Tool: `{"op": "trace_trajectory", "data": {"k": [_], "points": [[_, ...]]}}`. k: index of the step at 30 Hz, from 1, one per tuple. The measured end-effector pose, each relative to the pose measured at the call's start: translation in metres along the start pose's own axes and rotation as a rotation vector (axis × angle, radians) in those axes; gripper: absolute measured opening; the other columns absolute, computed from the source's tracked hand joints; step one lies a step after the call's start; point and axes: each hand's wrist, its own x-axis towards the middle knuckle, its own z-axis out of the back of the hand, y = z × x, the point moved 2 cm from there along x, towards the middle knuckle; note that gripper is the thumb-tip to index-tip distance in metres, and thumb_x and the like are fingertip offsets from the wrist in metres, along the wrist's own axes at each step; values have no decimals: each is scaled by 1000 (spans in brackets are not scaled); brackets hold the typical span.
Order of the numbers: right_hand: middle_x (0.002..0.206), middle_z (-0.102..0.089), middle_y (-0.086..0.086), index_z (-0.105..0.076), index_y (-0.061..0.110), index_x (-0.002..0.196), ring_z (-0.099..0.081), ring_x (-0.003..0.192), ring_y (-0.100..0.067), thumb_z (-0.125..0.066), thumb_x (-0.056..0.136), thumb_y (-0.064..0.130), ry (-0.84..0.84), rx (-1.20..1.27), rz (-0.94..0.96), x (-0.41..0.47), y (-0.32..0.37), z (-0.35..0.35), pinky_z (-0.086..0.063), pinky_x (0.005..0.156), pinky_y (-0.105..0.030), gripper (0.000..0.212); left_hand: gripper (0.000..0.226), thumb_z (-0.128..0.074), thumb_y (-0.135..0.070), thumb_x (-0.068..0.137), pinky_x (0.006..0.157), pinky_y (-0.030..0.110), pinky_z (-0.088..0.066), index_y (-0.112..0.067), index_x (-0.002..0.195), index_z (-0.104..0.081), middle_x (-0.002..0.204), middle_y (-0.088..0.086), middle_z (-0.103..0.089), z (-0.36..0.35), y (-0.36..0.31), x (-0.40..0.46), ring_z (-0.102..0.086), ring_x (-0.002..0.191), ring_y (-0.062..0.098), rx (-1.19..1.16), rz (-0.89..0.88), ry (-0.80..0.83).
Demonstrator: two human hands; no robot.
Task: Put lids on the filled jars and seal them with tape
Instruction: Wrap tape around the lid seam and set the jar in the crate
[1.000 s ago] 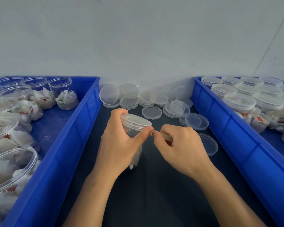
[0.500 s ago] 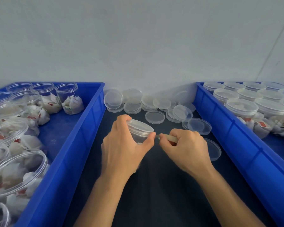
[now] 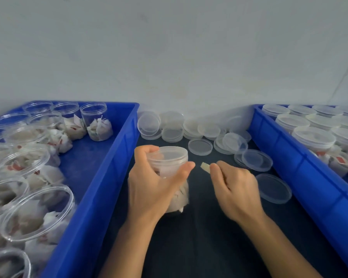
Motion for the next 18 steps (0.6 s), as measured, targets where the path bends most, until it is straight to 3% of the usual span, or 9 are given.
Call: {"op": "trace_trajectory", "data": {"k": [4,9,12,16,18], "points": [[68,-46,9,-44,20,74,-44,60,-16,-40,107,32,128,-74,181,-3,1,-19,-35,56,-35,36,69,-78,-77,62,76,2,-46,-48,116,-46,114,-35,-59,-6,4,-2,-58,106,-16,-15,-42,15],[79,-55,3,-55,16,77,-48,74,-20,-54,107,24,221,-173,330,-8,-3,-38,-41,73,-36,31,70,-82,-68,64,83,3,-45,-41,119,-49,116,-24,-64,-10,10,-4,-61,113,-8,-55,-69,24],[80,-57,3,-58,17,77,-48,78,-19,-57,106,28,195,-213,333,-9,-3,-39,-35,72,-31,31,71,-84,-67,64,87,6,-46,-42,120,-49,117,-25,-59,-10,11,-4,-59,115,-5,-28,-140,16],[88,-59,4,-63,18,84,-48,88,-17,-49,108,36,267,-230,277,-10,-2,-37,-43,80,-35,34,73,-91,-58,66,87,5,-44,-33,123,-55,119,-13,-55,-7,9,-4,-56,114,-2,81,-242,-11],[93,-60,5,-66,19,90,-49,93,-15,-48,108,38,322,-211,255,-9,-1,-35,-44,86,-34,32,71,-92,-51,67,88,4,-43,-34,126,-55,120,-14,-58,-10,8,-6,-57,114,-4,89,-237,23]]}}
